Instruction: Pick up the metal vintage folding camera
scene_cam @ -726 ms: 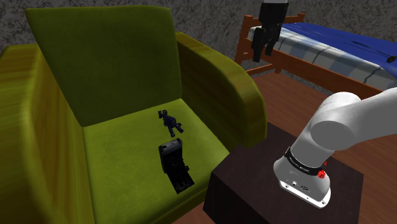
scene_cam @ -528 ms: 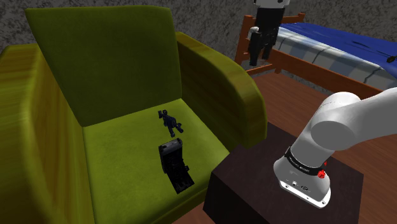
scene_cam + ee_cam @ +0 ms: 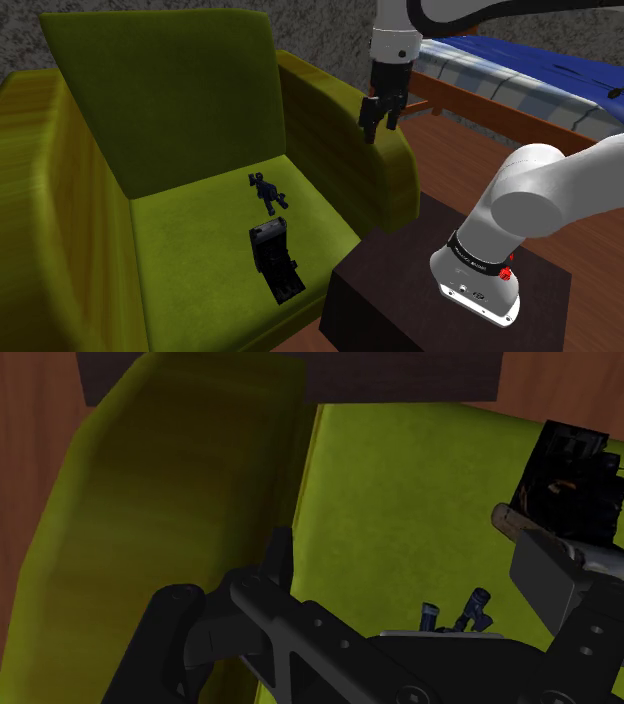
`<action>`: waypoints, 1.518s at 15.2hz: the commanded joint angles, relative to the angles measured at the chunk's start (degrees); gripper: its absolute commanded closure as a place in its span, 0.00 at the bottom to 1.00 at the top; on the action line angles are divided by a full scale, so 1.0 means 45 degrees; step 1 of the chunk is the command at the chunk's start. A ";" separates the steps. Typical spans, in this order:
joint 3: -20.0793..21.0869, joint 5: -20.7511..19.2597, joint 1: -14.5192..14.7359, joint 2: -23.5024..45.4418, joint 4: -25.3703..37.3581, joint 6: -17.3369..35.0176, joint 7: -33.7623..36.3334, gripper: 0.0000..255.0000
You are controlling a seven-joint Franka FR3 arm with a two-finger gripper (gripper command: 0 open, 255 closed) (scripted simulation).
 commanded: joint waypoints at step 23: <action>0.5649 -0.0932 0.0659 0.9712 0.0578 0.9011 0.7353 0.00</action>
